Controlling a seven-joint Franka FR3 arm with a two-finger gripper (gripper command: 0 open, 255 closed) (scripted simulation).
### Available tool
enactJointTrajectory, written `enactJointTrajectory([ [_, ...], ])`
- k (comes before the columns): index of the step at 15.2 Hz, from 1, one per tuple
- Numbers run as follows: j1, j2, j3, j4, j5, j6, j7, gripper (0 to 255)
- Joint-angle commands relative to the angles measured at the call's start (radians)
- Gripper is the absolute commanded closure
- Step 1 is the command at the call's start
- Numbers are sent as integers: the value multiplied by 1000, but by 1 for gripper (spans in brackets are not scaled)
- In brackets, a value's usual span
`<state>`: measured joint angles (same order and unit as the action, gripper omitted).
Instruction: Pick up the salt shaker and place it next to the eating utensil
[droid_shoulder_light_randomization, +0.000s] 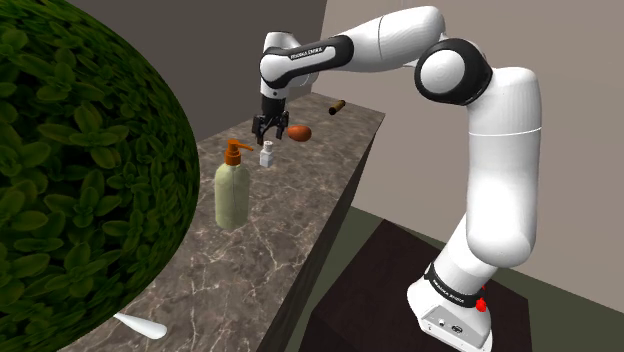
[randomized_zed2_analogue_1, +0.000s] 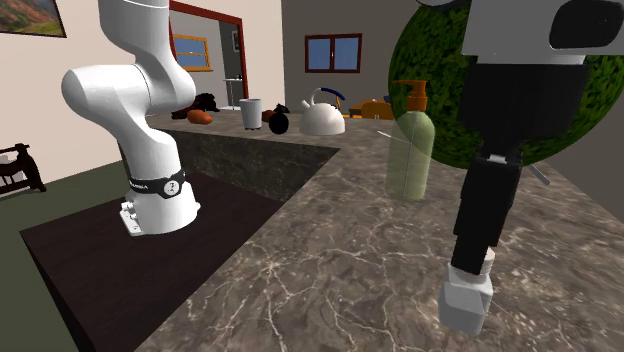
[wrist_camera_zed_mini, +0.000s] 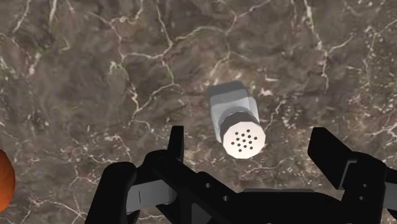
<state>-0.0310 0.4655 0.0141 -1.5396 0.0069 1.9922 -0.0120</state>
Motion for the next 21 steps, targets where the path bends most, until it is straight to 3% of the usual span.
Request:
enactJointTrajectory([
  [1,0,8,0,-16,0,24,0,0],
  [9,0,10,0,-20,0,31,0,0],
  [10,0,10,0,-20,0,30,0,255],
  [21,0,1,0,-6,0,8,0,255],
])
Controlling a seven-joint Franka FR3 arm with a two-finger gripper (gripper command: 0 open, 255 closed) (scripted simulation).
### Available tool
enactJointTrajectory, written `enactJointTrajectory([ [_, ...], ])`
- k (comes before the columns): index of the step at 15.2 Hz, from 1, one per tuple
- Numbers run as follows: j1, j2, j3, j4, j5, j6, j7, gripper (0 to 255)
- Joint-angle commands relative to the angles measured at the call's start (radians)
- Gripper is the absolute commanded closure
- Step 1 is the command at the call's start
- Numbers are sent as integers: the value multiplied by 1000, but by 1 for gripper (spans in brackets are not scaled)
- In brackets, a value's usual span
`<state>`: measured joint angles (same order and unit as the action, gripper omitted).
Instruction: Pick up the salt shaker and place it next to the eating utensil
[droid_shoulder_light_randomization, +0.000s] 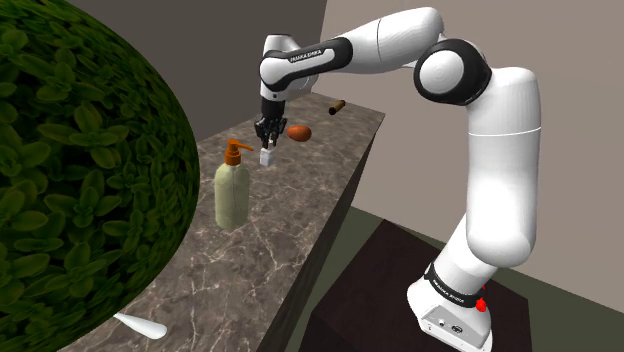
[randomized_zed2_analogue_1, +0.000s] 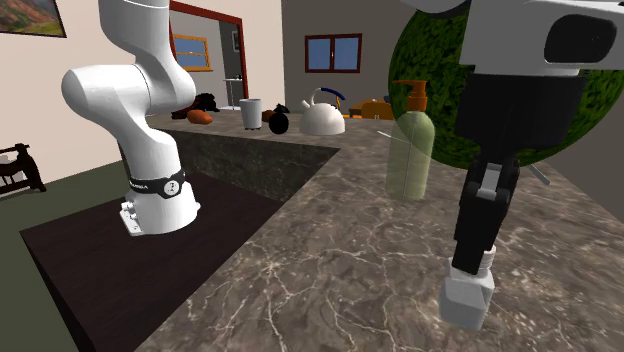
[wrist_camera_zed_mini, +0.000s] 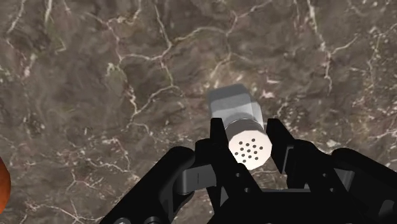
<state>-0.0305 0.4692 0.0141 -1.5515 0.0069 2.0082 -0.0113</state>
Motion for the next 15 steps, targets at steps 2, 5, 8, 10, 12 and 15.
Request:
enactJointTrajectory([
  [2,0,-11,0,20,0,-31,0,255],
  [5,0,-21,0,46,0,-67,0,255],
  [8,0,-30,0,73,0,-103,0,255],
  [10,0,-34,0,93,0,-127,0,255],
  [12,0,-38,0,114,0,-152,1,255],
  [15,0,-42,0,148,0,-191,1,255],
])
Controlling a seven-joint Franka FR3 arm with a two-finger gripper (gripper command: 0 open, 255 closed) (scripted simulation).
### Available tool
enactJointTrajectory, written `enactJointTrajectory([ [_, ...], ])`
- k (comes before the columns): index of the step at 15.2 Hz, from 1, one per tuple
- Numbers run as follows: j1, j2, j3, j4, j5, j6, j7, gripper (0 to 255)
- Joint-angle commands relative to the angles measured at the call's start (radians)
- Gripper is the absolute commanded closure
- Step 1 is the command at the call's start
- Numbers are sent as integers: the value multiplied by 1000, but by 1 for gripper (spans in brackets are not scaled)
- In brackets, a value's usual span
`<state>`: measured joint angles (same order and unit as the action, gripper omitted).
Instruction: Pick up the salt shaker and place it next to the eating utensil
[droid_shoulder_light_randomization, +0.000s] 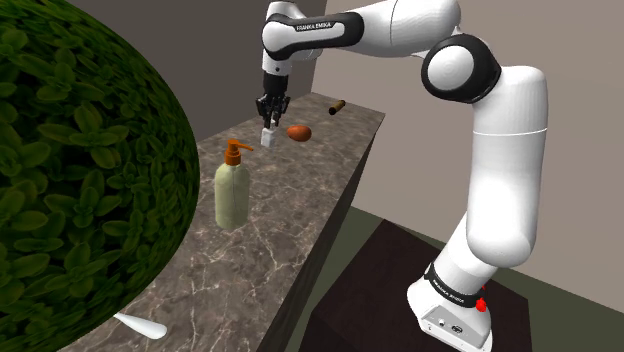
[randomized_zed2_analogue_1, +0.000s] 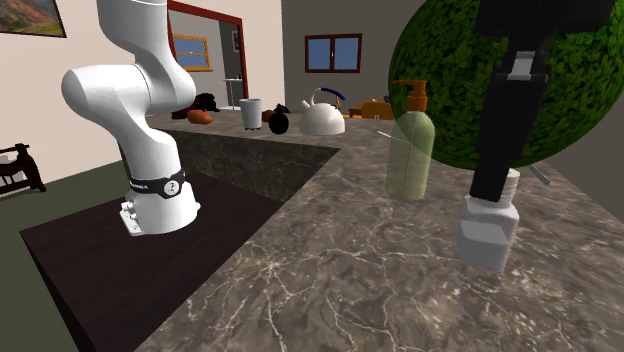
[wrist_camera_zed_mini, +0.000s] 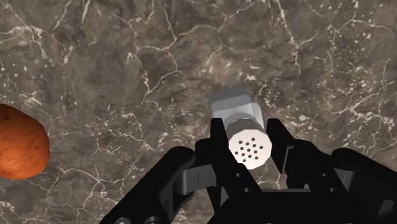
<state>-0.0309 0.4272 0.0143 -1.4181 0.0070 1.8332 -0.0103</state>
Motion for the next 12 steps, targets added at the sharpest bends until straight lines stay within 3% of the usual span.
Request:
enactJointTrajectory([
  [1,0,-1,0,27,0,-29,0,255],
  [12,0,9,0,191,0,-182,2,255],
])
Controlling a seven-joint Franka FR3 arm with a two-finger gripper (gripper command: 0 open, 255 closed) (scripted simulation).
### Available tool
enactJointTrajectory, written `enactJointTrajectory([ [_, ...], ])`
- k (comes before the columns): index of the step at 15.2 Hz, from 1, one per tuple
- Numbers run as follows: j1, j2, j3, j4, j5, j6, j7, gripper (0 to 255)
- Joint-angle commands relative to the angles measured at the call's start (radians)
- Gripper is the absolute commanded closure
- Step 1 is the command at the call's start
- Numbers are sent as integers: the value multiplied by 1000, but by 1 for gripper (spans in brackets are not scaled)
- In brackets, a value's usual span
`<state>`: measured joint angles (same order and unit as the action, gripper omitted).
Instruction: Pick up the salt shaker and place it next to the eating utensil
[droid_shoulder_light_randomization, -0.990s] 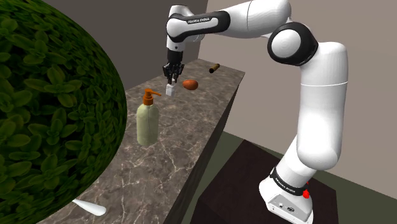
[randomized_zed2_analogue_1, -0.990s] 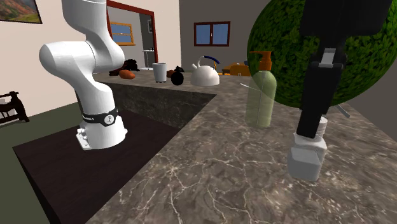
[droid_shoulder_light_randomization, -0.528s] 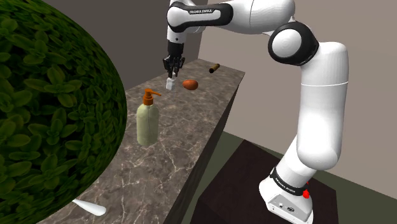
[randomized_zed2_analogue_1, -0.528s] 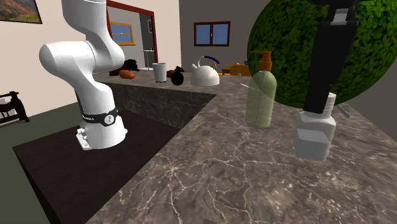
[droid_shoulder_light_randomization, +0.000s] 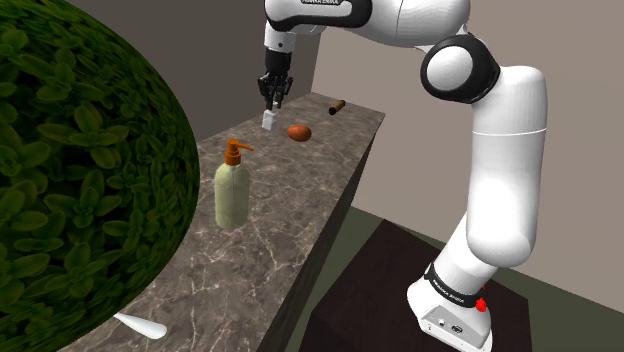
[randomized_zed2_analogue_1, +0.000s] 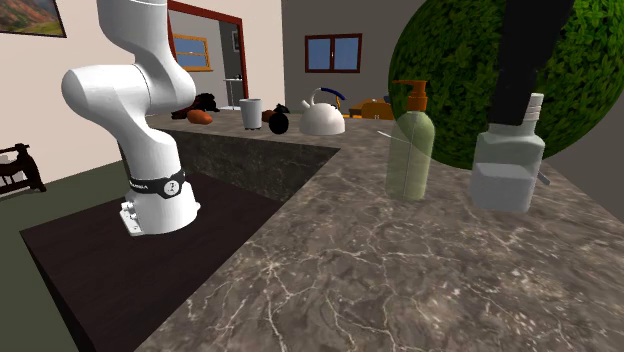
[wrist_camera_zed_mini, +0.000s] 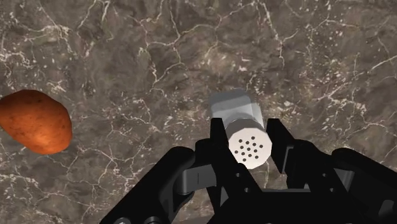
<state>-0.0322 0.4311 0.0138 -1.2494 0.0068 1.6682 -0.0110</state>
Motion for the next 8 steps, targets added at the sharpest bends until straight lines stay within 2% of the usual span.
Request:
enactJointTrajectory([
  [1,2,8,1,40,0,-32,3,255],
  [3,2,13,1,64,0,-52,3,255],
  [8,65,-119,28,-133,-6,15,93,255],
])
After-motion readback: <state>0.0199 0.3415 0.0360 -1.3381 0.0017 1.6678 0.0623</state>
